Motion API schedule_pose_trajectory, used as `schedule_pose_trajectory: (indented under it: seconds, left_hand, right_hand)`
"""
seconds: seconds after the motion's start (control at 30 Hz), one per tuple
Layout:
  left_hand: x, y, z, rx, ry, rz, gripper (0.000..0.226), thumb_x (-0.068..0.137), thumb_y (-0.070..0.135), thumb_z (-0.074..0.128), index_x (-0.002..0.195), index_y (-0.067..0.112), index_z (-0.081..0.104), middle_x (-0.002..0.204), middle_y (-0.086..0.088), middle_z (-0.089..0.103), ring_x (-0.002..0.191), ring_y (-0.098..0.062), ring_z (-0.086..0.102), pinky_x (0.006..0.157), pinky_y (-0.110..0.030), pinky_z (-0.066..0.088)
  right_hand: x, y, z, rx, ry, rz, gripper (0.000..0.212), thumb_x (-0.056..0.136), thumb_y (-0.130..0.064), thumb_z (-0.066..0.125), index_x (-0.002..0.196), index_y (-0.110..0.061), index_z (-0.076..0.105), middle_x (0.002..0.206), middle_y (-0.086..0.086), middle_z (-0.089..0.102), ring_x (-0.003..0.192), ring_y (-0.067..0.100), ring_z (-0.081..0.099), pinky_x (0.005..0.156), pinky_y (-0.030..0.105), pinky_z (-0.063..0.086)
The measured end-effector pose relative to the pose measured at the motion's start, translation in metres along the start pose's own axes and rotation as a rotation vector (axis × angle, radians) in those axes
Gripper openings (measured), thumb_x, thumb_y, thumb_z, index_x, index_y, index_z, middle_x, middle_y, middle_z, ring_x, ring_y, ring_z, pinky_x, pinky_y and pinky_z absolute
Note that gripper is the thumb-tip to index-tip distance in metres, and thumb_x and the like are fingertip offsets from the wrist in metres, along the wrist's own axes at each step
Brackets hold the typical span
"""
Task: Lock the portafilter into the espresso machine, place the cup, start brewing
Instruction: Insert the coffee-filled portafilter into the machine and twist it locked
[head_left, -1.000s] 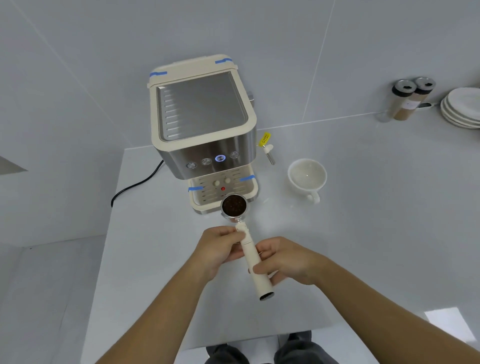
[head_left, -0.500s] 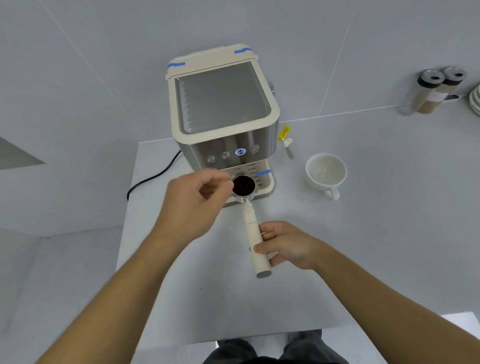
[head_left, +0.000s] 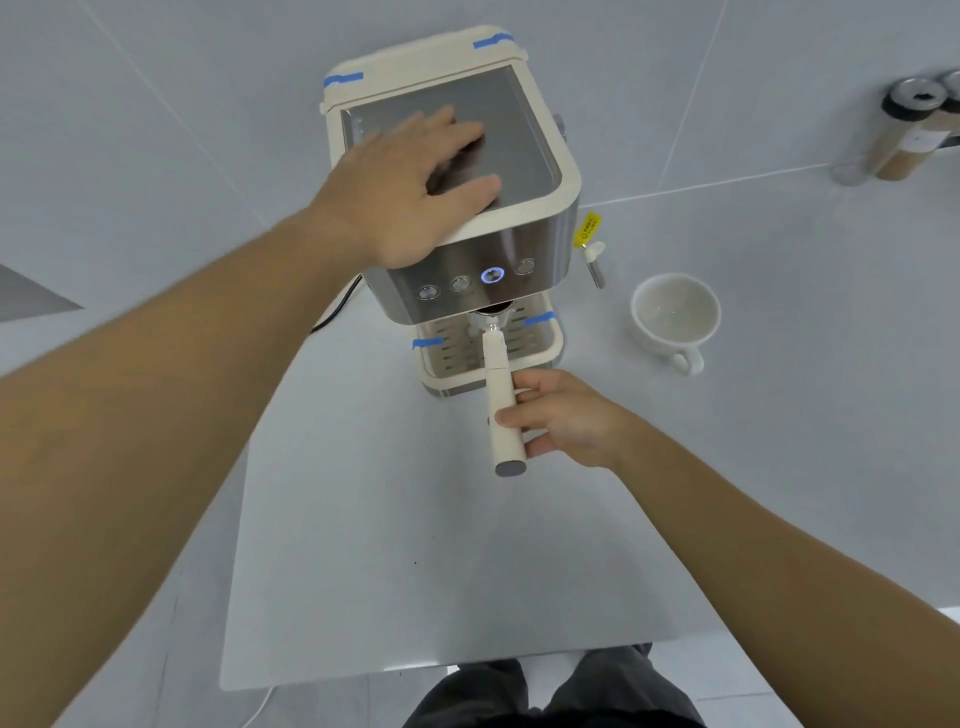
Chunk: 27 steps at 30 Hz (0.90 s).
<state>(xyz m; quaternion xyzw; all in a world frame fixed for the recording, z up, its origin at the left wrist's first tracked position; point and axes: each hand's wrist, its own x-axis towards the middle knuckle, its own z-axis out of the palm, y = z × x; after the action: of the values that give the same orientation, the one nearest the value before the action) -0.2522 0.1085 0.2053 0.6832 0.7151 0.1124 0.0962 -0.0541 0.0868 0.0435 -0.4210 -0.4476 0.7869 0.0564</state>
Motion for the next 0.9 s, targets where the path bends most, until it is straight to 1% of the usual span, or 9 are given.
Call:
schedule_pose_trajectory:
  seconds: [0.17,0.23,0.3,0.43,0.63,0.7,0.77,0.9]
  left_hand:
    - [0.001,-0.002,0.002,0.011,0.029,0.024,0.069,0.089,0.059,0.04,0.149,0.025,0.043,0.149,-0.007,0.047,0.14,-0.023,0.04,0.115,-0.043,0.028]
    - [0.002,-0.005,0.004,0.008,0.041,0.023,0.067,0.09,0.058,0.042,0.148,0.025,0.044,0.149,-0.008,0.048,0.14,-0.022,0.04,0.114,-0.043,0.028]
    - [0.003,-0.005,0.005,0.012,0.048,0.027,0.068,0.089,0.06,0.041,0.147,0.025,0.045,0.146,-0.007,0.049,0.138,-0.023,0.042,0.113,-0.042,0.029]
    - [0.005,-0.009,0.007,0.008,0.046,0.03,0.071,0.086,0.063,0.038,0.146,0.026,0.045,0.146,-0.002,0.05,0.138,-0.02,0.042,0.115,-0.043,0.028]
    - [0.006,-0.01,0.009,0.01,0.049,0.019,0.071,0.087,0.063,0.039,0.149,0.029,0.042,0.158,0.002,0.04,0.15,-0.018,0.029,0.121,-0.044,0.019]
    - [0.007,-0.011,0.008,0.004,0.037,0.013,0.076,0.082,0.07,0.035,0.148,0.032,0.042,0.16,0.0,0.039,0.15,-0.021,0.029,0.121,-0.048,0.022]
    - [0.008,-0.012,0.009,-0.004,0.039,0.015,0.079,0.079,0.072,0.033,0.146,0.033,0.044,0.156,-0.001,0.043,0.147,-0.024,0.034,0.119,-0.051,0.027]
    - [0.01,-0.014,0.01,-0.003,0.042,0.008,0.072,0.081,0.071,0.035,0.143,0.035,0.046,0.151,-0.003,0.047,0.142,-0.026,0.04,0.115,-0.052,0.032]
  right_hand:
    - [0.006,-0.008,0.004,-0.024,0.023,-0.031,0.039,0.088,0.002,0.065,0.126,-0.009,0.059,0.106,0.006,0.069,0.101,0.027,0.067,0.083,0.046,0.058]
    - [0.007,-0.011,0.005,-0.032,0.021,-0.044,0.042,0.088,0.002,0.065,0.128,-0.009,0.058,0.108,0.007,0.069,0.103,0.028,0.066,0.084,0.047,0.058]
    - [0.009,-0.014,0.007,-0.034,0.017,-0.059,0.043,0.088,0.001,0.066,0.129,-0.009,0.058,0.113,0.008,0.069,0.104,0.026,0.067,0.081,0.044,0.06]
    - [0.011,-0.019,0.012,0.004,0.001,-0.084,0.045,0.088,0.001,0.066,0.13,-0.013,0.057,0.105,0.003,0.07,0.095,0.02,0.069,0.067,0.035,0.061]
    - [0.012,-0.021,0.016,0.041,0.013,-0.119,0.04,0.088,0.002,0.065,0.125,-0.012,0.06,0.097,0.0,0.072,0.089,0.018,0.07,0.068,0.036,0.059]
    - [0.012,-0.02,0.018,0.075,0.016,-0.134,0.036,0.089,0.003,0.064,0.122,-0.011,0.062,0.093,0.001,0.072,0.084,0.017,0.07,0.066,0.035,0.059]
    - [0.012,-0.02,0.02,0.09,0.02,-0.144,0.035,0.089,0.003,0.064,0.121,-0.011,0.062,0.093,0.001,0.072,0.083,0.017,0.07,0.064,0.034,0.058]
    - [0.018,-0.018,0.031,0.131,0.034,-0.157,0.041,0.087,0.003,0.066,0.127,-0.008,0.059,0.1,0.005,0.07,0.085,0.019,0.07,0.063,0.034,0.059]
